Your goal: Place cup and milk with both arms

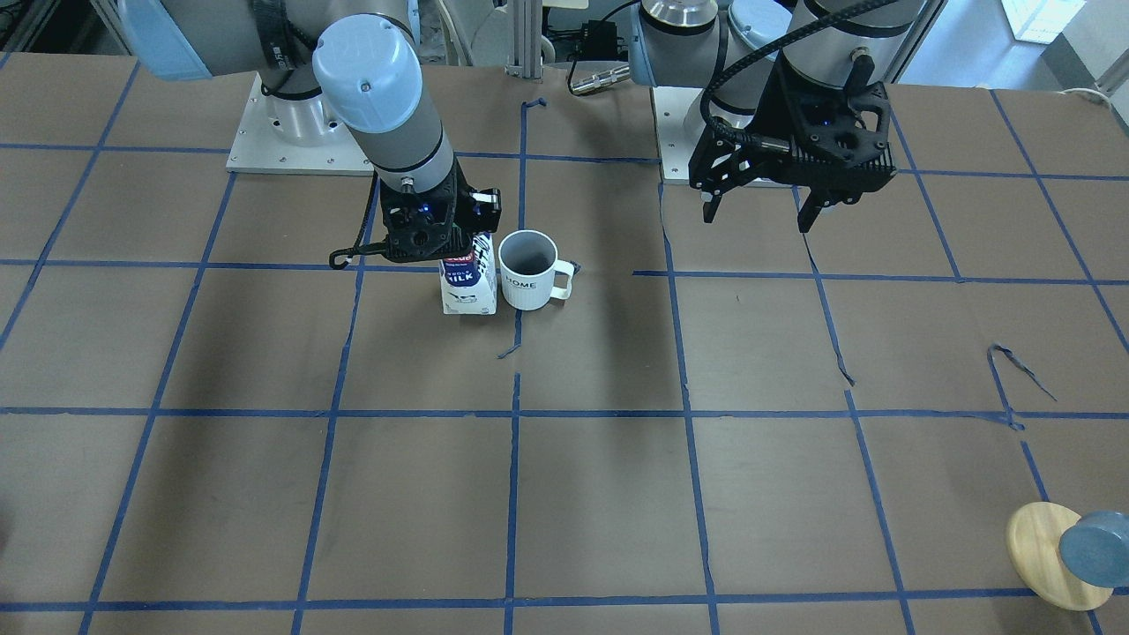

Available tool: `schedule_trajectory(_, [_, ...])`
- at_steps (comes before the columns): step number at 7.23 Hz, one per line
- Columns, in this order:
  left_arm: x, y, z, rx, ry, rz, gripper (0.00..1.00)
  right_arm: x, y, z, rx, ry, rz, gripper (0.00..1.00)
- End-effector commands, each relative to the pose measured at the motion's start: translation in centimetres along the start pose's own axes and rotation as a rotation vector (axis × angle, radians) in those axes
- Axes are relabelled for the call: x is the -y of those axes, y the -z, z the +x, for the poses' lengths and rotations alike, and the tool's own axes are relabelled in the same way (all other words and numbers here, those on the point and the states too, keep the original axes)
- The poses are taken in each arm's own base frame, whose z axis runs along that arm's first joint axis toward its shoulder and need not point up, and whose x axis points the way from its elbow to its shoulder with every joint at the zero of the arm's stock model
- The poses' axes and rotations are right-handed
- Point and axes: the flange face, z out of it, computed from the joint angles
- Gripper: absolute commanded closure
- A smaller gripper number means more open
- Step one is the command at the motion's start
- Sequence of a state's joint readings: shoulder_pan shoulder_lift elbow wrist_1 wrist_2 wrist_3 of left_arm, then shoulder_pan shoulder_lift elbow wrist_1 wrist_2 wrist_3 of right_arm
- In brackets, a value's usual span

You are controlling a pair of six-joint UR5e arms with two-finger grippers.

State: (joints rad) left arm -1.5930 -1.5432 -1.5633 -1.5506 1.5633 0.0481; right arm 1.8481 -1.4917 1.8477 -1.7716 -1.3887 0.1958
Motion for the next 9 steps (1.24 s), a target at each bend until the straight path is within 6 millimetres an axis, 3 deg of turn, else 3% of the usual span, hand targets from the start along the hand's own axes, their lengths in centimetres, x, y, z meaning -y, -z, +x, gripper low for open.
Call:
schedule_trajectory(1, [0.1,0.2,-0.1,-0.003,0.078,-0.008,0.0,-0.2,-1.2,0.0,-0.005,0.004,-0.016,0.72])
schedule_trajectory(3, [0.1,0.2,0.0,-0.008,0.078,-0.009,0.0,-0.5,-2.0,0.3,-0.01,0.0,-0.033,0.62])
schedule_trajectory(4, [0.1,0.2,-0.1,-0.011,0.08,-0.009,0.0,-0.5,-2.0,0.3,-0.01,0.0,-0.033,0.42])
schedule_trajectory(5, [0.1,0.1,0.0,-0.011,0.077,-0.011,0.0,-0.3,-1.5,0.1,-0.004,-0.005,-0.011,0.15])
schedule_trajectory(6, [0.1,0.1,-0.1,-0.012,0.08,-0.011,0.0,0.5,-0.2,-0.2,0.009,-0.014,0.057,0.0])
schedule_trajectory(7, [0.1,0.1,-0.1,-0.011,0.08,-0.011,0.0,1.8,2.4,0.3,0.015,-0.029,0.1,0.0])
schedule_trajectory(9, [0.1,0.2,-0.2,-0.011,0.08,-0.009,0.0,3.2,12.4,0.0,-0.04,-0.027,0.14,0.0])
